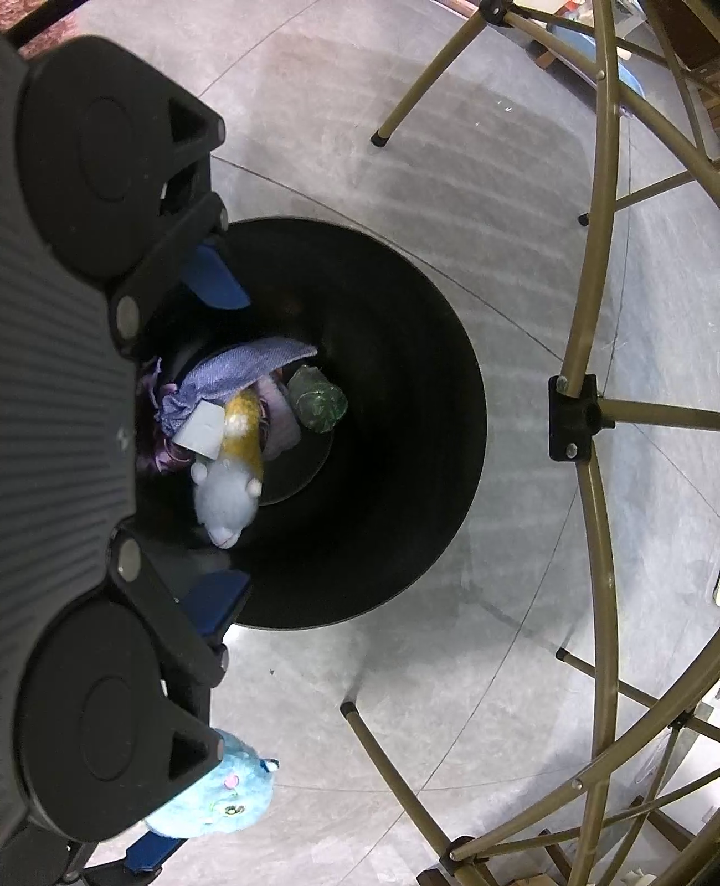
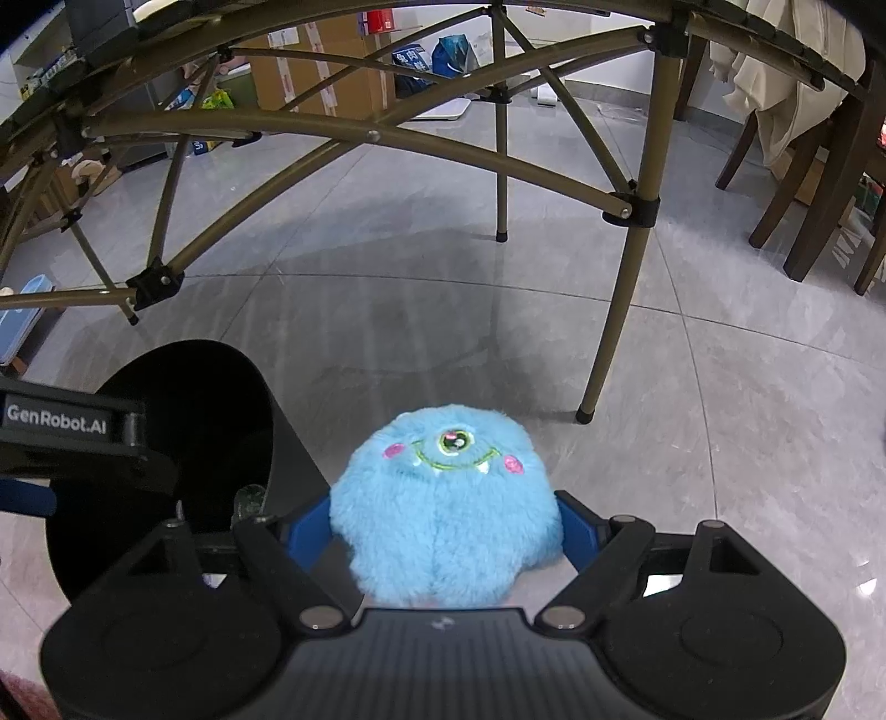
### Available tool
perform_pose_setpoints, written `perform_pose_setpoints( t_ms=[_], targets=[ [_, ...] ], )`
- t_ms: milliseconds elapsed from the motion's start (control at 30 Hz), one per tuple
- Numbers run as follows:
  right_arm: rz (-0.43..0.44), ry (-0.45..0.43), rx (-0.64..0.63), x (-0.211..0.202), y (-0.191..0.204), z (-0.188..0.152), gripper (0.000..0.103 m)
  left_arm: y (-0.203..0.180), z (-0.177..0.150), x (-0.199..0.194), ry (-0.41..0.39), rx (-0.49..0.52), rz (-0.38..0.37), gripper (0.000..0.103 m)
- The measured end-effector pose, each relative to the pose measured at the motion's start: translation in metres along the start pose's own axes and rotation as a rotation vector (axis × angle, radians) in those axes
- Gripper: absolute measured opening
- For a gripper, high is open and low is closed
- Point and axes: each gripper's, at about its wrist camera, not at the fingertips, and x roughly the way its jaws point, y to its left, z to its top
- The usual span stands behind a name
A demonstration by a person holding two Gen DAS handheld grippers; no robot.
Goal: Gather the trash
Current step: 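Move the right tool over the bin and open it to drop the blue plush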
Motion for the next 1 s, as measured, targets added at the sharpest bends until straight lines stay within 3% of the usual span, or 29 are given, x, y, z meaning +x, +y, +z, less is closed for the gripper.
perform_pose_setpoints(
  t_ms=[400, 1000],
  targets=[
    [0.007, 0.022, -0.006, -0.005, 0.003, 0.0, 0.082, 0.014, -0.005, -0.007, -0.019, 0.023, 0.014, 0.103],
    [0.066, 0.043, -0.028, -0.025, 0.027, 0.0, 0.082, 0.078, -0.015, -0.026, -0.064, 0.008, 0.059, 0.103]
  ],
)
